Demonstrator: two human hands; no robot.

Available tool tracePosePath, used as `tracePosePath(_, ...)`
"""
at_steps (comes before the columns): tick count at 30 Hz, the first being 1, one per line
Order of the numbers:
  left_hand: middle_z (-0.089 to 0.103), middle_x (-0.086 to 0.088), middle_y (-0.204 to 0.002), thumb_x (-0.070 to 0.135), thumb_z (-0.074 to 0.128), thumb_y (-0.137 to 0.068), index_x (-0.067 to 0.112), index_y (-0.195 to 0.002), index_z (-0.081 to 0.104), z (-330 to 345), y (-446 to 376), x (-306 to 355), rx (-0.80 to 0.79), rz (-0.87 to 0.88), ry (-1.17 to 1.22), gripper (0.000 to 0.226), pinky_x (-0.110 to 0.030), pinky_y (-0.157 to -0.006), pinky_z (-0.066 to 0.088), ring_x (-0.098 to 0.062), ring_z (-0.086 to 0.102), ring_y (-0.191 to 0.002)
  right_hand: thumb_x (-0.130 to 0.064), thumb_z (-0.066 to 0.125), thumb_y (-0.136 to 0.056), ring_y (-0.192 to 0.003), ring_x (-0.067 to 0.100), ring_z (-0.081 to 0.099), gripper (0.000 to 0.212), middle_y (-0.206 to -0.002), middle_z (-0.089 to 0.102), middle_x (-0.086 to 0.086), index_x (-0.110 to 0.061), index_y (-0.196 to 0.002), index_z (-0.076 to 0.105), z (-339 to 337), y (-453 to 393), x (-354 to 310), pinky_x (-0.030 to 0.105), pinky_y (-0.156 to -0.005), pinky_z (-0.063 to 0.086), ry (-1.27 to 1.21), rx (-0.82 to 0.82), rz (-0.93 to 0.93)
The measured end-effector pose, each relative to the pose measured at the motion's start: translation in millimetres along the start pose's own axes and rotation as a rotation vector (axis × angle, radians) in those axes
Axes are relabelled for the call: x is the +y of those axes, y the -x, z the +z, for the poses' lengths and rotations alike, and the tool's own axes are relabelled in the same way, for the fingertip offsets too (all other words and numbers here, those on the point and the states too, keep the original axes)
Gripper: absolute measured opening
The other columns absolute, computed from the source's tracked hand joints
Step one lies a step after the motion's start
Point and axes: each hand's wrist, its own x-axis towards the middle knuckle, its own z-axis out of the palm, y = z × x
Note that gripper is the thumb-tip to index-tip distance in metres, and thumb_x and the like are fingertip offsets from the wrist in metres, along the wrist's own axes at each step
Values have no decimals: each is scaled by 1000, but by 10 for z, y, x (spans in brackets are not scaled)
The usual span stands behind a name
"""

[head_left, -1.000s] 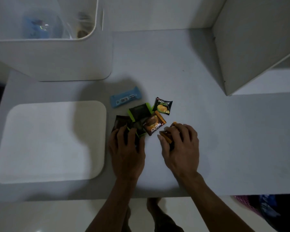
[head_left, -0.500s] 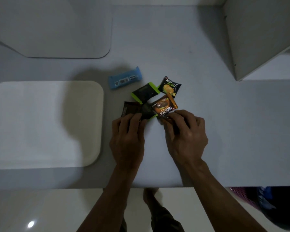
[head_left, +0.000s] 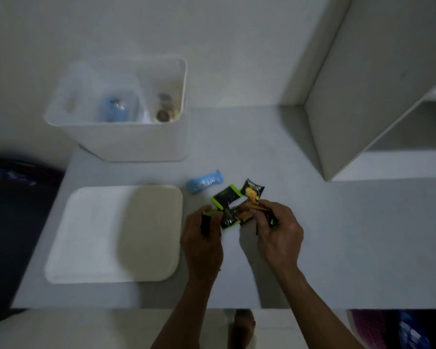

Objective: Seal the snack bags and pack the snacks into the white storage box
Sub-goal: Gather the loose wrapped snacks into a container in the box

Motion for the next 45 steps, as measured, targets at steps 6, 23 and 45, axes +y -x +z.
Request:
tracePosePath(6, 70, 1, -98, 28, 65, -88, 14, -103, 69, -452, -780, 645, 141, 80, 63, 21, -16, -84, 47, -9, 63, -93, -26, 77, -83, -94, 0, 63, 16, -103, 70, -13, -30, -99, 76, 172, -391, -1135, 24, -87, 52, -185, -6, -34)
tracePosePath(23, 66, -1, -97, 35, 61, -94, 15, -101, 67, -842, -3212, 831, 51, 112, -5, 22, -9, -70, 38, -14, 60, -88, -43, 62, -91, -102, 16, 63, 27, -121, 63, -7, -33, -115, 68, 1678, -1526, -2705, 31, -83, 49, 34, -108, -98)
tracePosePath(45, 66, -5, -117, 49, 29, -102, 18, -115, 64, -781, -3008, 747, -127, 48, -72, 49, -24, -90, 35, -16, 58, -108, -49, 51, -96, -132, 20, 47, 50, -147, 49, 1, -24, -139, 51, 1506, -1529, -2325, 37, -104, 40, 76, -174, -113)
